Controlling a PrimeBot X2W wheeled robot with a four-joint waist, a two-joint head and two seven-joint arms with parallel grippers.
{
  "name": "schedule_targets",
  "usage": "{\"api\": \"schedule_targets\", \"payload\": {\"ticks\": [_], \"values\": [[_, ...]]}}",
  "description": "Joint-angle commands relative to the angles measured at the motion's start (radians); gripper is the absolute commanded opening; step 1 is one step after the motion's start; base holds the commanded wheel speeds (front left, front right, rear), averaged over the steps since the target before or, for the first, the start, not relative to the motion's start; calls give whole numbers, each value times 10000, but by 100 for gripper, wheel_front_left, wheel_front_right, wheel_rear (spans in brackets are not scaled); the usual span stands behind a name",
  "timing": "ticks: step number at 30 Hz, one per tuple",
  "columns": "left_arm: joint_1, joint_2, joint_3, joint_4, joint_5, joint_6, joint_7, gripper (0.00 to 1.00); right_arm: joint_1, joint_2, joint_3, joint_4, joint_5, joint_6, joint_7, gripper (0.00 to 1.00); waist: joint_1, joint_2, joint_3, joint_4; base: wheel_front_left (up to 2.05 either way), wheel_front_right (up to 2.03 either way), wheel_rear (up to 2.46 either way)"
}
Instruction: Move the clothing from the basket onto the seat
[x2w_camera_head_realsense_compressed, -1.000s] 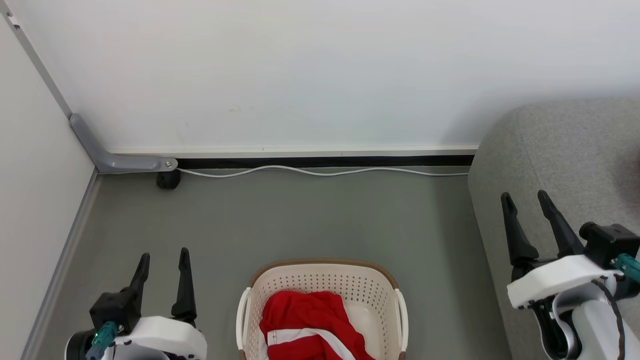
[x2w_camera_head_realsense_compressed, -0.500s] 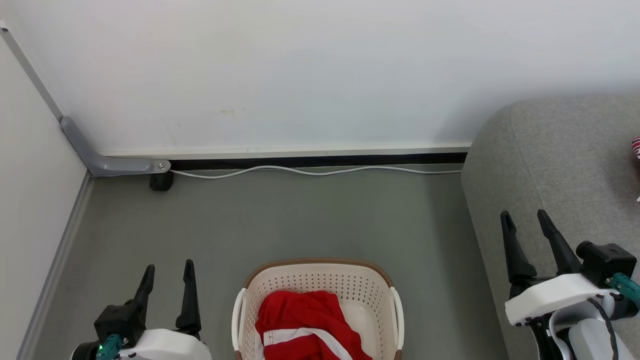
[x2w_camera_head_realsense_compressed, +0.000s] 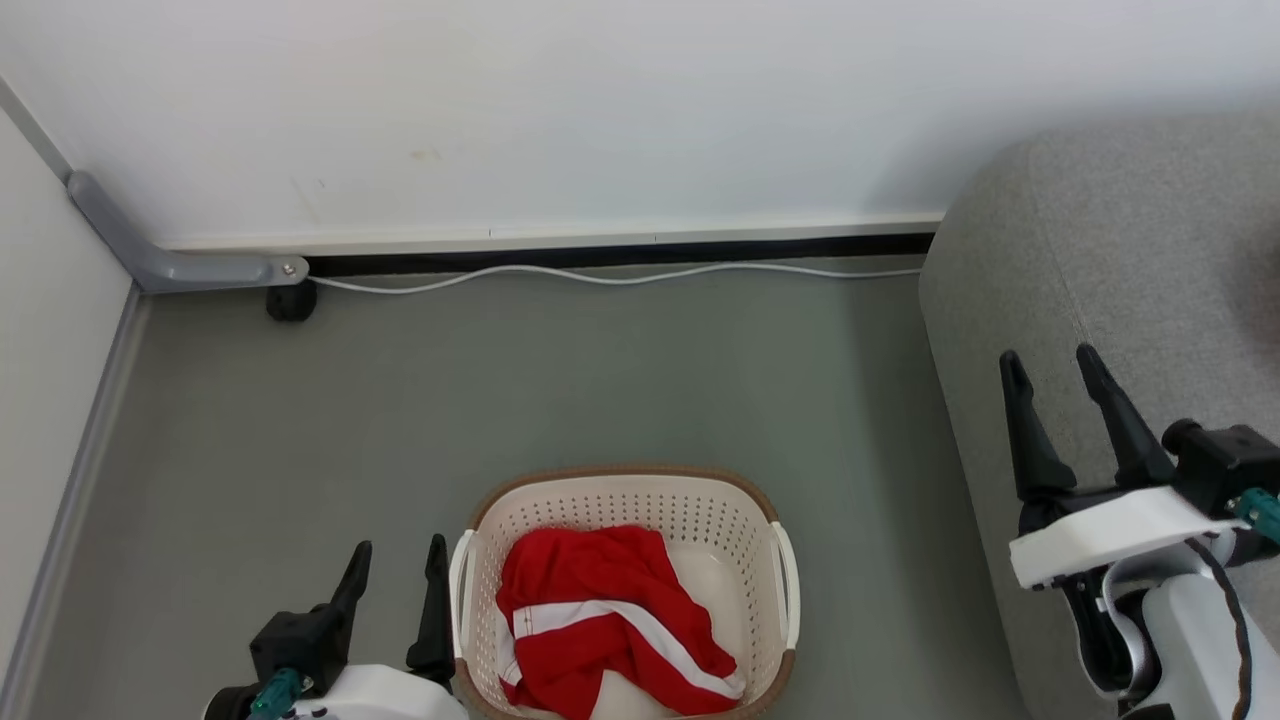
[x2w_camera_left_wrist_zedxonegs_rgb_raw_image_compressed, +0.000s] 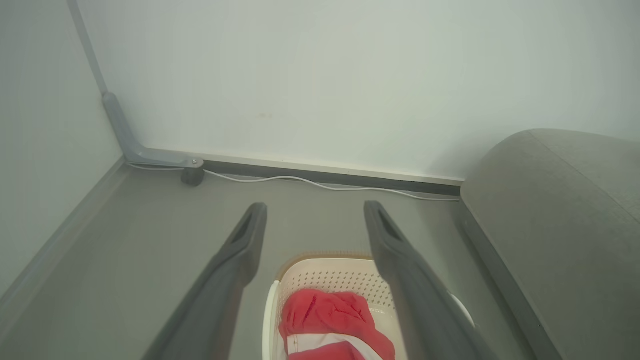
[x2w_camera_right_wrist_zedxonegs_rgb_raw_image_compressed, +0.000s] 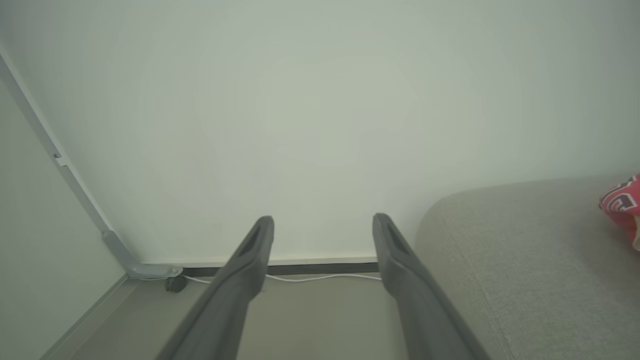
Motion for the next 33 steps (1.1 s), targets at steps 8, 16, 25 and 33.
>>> {"api": "schedule_targets", "payload": {"ticks": [8,16,25,33], "values": [[-1490,79,-1081,501,-575,365,-61,100,-1329,-479,457,-863,298,29,-61,100,0,-1,2026,-510,0,0,0],[-3146,79,-2590,1902,-1420,360,-61,100,-2307,-902,892,-1205,486,29,-61,100,0,-1,3825,-974,0,0,0],[-5236,79,-4050,3898,-2100,443,-61,100,-3032,-943,1065,-1545,776,29,-61,100,0,-1,5509,-1402,0,0,0],[-7087,79,-4897,5992,-2489,270,-61,100,-3526,-837,1257,-1887,995,29,-61,100,0,-1,6801,-1940,0,0,0]]}}
